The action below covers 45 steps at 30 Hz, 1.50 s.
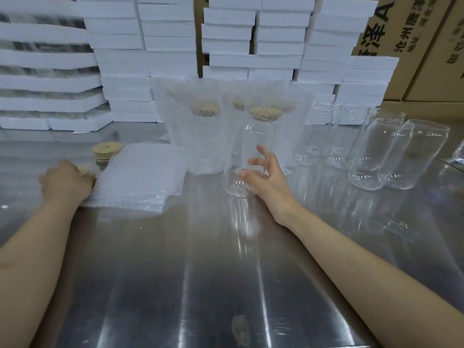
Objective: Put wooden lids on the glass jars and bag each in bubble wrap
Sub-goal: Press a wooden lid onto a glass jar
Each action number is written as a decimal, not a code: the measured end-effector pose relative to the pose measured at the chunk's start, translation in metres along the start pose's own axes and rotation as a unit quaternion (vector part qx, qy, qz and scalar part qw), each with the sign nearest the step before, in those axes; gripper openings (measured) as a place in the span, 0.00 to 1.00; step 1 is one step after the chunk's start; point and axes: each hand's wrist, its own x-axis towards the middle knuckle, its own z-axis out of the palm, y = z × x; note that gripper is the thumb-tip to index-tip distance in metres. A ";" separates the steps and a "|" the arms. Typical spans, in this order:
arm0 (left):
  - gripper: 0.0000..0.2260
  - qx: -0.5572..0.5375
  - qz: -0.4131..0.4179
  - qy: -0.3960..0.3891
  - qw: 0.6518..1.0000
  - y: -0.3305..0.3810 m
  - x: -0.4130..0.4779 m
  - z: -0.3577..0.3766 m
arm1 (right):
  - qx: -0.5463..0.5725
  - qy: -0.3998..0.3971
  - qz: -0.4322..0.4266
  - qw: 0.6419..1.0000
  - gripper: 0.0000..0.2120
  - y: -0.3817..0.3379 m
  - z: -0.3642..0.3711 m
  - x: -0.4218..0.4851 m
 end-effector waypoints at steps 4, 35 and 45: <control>0.28 -0.243 -0.089 0.087 0.962 -0.001 -0.002 -0.006 | -0.022 0.008 -0.017 1.000 0.37 0.004 -0.002 0.004; 0.19 -0.600 0.300 -0.168 0.723 0.171 -0.191 -0.034 | -0.199 -0.106 -0.089 0.970 0.48 0.003 0.024 -0.007; 0.11 -0.324 0.503 0.067 0.799 0.169 -0.188 -0.020 | -0.211 -0.079 -0.091 0.970 0.48 0.005 0.025 -0.004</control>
